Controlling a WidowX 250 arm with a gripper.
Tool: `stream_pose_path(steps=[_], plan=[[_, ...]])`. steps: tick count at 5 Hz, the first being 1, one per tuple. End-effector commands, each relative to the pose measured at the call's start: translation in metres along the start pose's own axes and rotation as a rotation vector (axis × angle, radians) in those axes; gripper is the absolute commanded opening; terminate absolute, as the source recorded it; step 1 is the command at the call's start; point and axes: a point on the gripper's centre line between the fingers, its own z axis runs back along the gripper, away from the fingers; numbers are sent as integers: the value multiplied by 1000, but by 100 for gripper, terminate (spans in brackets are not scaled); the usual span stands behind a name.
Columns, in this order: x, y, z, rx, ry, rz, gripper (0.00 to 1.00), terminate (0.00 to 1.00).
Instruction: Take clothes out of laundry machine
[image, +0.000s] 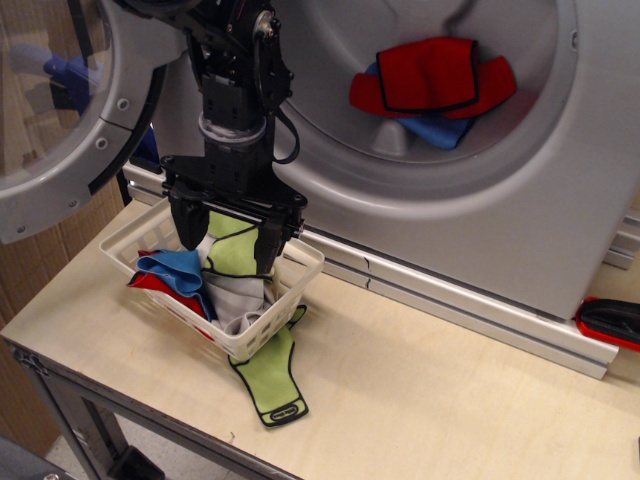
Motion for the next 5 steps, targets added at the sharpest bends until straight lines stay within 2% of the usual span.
stream_pose_path(steps=[1,2,3,4,5], plan=[[0,0,0,0,0,0,100,0],[0,-10,21,38,-47,-33,100,0],[7,-32,55,63,-180,-111,100,0],[27,-53,86,61,-312,-178,100,0],[59,-61,97,55,-430,-204,100,0]])
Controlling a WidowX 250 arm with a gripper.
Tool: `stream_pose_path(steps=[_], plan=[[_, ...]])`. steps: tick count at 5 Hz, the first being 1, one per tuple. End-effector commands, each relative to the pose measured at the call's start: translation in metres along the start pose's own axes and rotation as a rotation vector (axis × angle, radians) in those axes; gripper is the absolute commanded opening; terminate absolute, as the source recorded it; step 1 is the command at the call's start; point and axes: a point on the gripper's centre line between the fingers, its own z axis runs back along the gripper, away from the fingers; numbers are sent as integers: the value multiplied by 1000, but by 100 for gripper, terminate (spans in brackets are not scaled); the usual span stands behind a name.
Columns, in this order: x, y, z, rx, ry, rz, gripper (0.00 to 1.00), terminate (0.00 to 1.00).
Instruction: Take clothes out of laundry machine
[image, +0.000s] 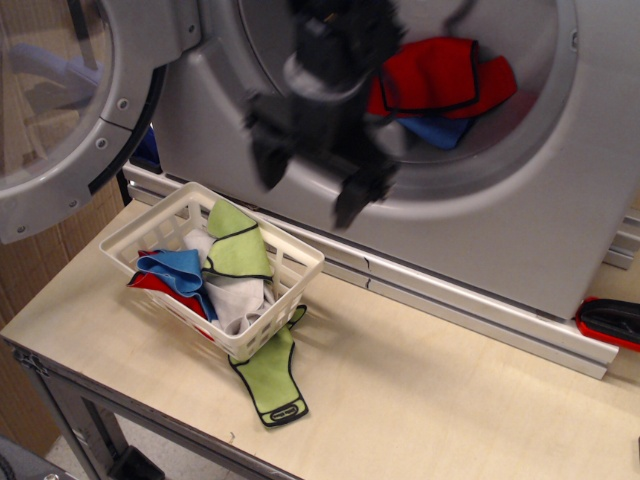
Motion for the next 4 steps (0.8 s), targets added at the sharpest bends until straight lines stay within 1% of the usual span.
stream_pose_path(steps=[1,2,3,4], plan=[[76,3,16,20,-284,-37,100,0],[102,0,11,10,-346,-72,100,0],[120,-2,0,-15,-406,-94,100,0],[130,0,-15,-40,-440,-97,100,0]])
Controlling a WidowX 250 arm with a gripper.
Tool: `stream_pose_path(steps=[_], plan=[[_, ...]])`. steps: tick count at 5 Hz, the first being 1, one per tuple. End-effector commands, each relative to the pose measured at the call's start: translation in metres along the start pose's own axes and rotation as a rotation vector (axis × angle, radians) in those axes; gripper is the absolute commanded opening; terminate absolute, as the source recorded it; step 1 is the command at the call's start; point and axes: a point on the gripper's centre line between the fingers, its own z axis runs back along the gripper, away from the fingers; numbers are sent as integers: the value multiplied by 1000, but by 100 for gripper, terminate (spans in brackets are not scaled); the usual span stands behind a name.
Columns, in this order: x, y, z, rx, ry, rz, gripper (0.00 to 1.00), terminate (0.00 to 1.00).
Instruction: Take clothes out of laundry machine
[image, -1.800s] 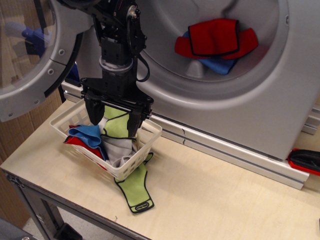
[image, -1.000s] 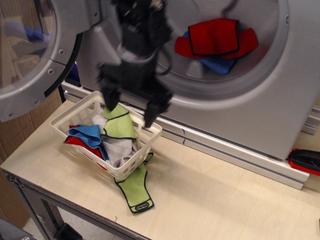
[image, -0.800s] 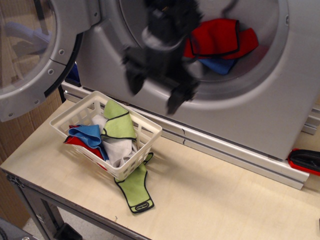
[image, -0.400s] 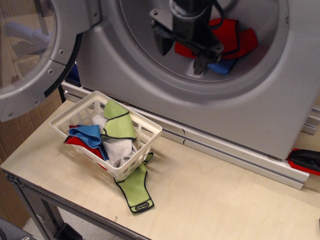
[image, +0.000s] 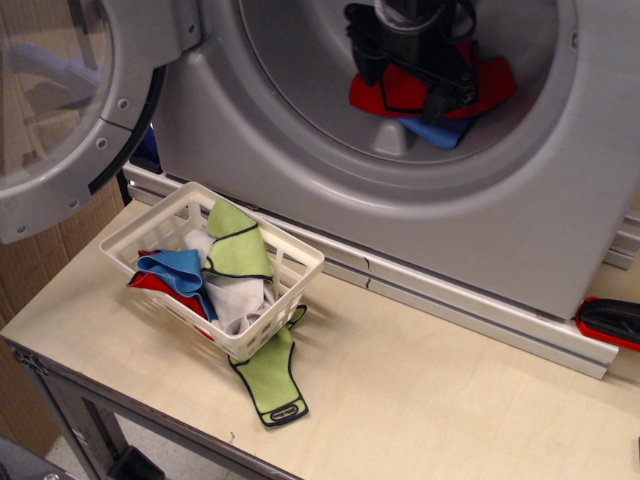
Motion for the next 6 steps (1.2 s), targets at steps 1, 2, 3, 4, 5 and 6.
stream_pose_path(steps=[1,2,3,4,5,6], plan=[[14,9,-15,-15,-54,10,100,0],[5,5,-22,-34,28,-42,0,0],[-2,4,-14,-4,-15,-22,0,0],[5,6,8,-3,-101,14,0,0],[-1,13,31,25,-133,69,0,0],[-12,17,34,27,-64,136,0,0]])
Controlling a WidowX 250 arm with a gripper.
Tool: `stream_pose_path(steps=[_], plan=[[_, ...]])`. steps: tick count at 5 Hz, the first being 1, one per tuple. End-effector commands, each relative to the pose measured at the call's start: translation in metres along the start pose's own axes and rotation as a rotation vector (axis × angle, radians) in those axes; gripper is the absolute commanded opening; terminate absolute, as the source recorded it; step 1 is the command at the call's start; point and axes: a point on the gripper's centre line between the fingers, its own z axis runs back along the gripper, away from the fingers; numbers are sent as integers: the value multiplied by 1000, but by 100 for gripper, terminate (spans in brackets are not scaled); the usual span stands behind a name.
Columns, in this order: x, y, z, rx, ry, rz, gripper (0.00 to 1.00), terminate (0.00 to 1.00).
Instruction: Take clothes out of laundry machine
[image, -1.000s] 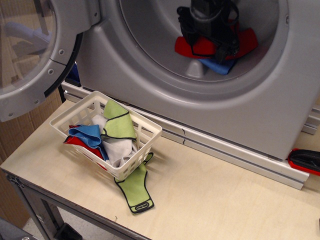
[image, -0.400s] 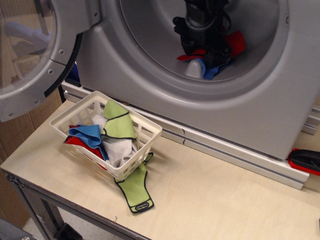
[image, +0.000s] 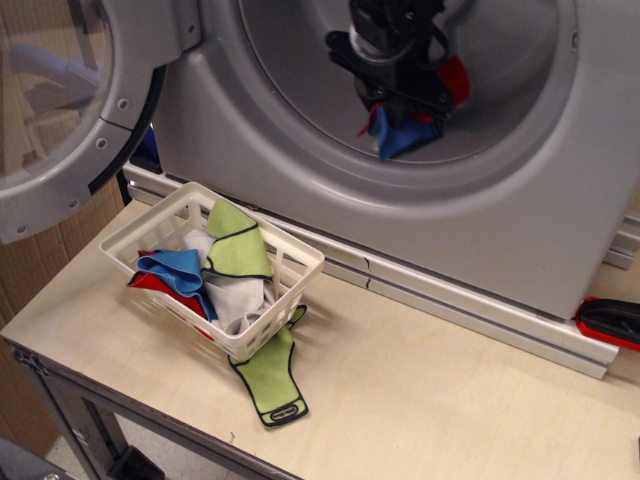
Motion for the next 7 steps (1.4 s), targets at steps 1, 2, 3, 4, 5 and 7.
stream_pose_path(steps=[1,2,3,4,5,7], plan=[[-29,9,39,37,144,183,0,0],[-66,4,51,40,297,338,0,0],[-109,6,60,57,361,434,0,0],[-137,9,66,51,372,508,0,0],[-154,24,58,77,412,554,0,0],[-151,50,43,113,385,565,0,0]])
